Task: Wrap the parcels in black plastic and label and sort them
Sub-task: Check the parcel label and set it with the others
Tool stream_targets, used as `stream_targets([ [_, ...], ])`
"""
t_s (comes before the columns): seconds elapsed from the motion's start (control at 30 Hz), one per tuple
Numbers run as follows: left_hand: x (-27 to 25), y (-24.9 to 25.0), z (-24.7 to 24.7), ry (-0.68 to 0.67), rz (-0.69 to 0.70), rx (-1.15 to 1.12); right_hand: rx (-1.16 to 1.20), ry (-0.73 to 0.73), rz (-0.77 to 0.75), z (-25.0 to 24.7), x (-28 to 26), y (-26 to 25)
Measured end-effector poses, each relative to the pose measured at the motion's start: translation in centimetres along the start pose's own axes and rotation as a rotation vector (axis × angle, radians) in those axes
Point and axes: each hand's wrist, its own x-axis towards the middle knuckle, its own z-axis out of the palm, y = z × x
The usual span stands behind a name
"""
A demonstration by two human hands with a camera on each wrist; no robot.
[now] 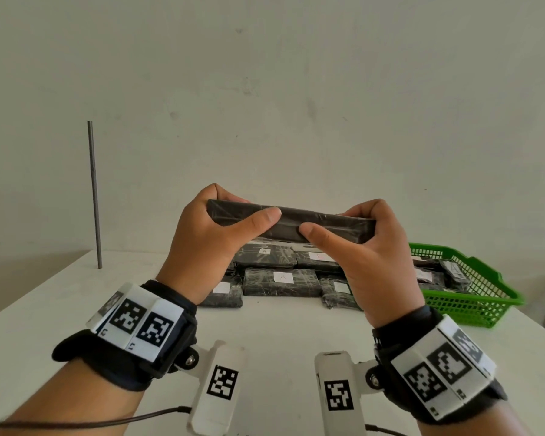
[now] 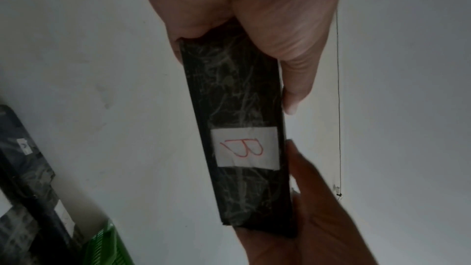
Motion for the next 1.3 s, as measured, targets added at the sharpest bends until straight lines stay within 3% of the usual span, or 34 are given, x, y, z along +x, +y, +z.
stream_targets([
  [0.33, -0.3, -0.6, 0.2, 0.015, 0.001, 0.067, 0.015, 0.094, 0.002, 0.7, 0.7, -0.1],
  [0.6, -0.2, 0.3, 0.0, -0.055, -0.003, 0.044, -0.102, 0.061, 0.052, 0.5, 1.5, -0.5],
  [0.87, 0.1, -0.1, 0.1, 0.013, -0.039, -0.009, -0.297, 0.028, 0.047, 1.0, 0.8, -1.0],
  [1.07, -0.1, -0.6, 0.5, 0.027, 0.015, 0.014, -0.201, 0.097, 0.010, 0.9, 1.4, -0.6],
  [1.3, 0.0, -0.7, 0.0, -0.056, -0.031, 0.032, -0.070, -0.032, 0.039, -0.4, 1.9, 0.3],
])
